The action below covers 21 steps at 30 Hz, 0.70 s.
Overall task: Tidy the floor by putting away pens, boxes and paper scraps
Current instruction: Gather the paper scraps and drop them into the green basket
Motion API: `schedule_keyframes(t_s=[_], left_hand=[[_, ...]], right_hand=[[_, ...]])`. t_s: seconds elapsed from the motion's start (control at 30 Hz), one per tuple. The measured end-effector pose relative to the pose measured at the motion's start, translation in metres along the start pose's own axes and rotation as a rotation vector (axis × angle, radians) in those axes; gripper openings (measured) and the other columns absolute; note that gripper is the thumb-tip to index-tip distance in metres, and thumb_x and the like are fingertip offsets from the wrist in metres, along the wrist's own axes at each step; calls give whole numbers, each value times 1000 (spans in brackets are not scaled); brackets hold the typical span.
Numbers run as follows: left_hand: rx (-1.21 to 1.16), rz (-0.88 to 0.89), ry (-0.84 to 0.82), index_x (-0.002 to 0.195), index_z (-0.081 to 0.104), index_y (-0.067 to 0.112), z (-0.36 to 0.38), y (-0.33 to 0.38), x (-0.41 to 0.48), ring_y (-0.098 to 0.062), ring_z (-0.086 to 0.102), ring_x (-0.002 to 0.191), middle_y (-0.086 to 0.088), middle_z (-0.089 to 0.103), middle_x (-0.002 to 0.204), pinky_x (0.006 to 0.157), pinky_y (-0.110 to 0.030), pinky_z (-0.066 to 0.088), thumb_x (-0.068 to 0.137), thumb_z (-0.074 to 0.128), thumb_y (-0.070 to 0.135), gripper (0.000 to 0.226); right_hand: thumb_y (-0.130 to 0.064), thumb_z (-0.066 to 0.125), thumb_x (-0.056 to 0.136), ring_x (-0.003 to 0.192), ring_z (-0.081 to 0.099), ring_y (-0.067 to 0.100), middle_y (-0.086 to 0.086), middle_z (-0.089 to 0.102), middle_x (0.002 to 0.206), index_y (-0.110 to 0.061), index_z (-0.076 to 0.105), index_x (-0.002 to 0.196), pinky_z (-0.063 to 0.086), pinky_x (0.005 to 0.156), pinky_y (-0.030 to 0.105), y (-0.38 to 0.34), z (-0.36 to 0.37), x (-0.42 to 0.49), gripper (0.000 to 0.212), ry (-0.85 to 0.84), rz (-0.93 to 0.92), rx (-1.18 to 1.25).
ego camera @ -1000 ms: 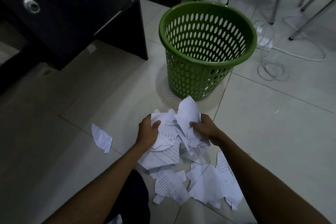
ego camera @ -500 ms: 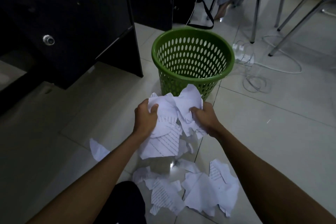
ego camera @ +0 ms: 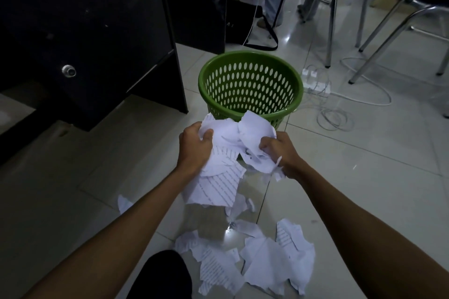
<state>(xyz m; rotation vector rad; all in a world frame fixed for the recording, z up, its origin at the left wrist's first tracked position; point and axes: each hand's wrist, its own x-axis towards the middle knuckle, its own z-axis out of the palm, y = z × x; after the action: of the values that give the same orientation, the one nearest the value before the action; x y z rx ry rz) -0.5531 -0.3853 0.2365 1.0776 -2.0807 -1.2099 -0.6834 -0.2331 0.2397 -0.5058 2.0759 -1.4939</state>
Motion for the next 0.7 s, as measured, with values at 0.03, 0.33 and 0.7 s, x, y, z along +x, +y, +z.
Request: schedule_keyframes(t_s=[0.03, 0.33, 0.7], left_hand=[[-14, 8, 13, 129, 54, 2, -1, 2, 1, -29, 55, 118, -14, 60, 128, 101, -45, 47, 94, 55, 20, 39], [-152, 63, 58, 107, 62, 7, -4, 34, 28, -25, 66, 87, -7, 66, 94, 70, -30, 52, 93, 53, 15, 18], [-111, 95, 76, 127, 55, 4, 20, 72, 94, -20, 59, 109, -8, 62, 119, 90, -25, 47, 96, 51, 14, 33]], right_hand=[[5, 52, 78, 47, 28, 12, 6, 32, 56, -9, 39, 63, 26, 46, 23, -3, 0, 0, 24, 14, -9, 19], [-1, 54, 72, 55, 45, 17, 8, 49, 69, 2, 52, 73, 36, 45, 17, -30, -1, 20, 4, 171, -100, 188], [5, 48, 80, 41, 36, 8, -7, 43, 46, -7, 43, 58, 28, 45, 17, -51, -30, 78, 26, 253, -146, 122]])
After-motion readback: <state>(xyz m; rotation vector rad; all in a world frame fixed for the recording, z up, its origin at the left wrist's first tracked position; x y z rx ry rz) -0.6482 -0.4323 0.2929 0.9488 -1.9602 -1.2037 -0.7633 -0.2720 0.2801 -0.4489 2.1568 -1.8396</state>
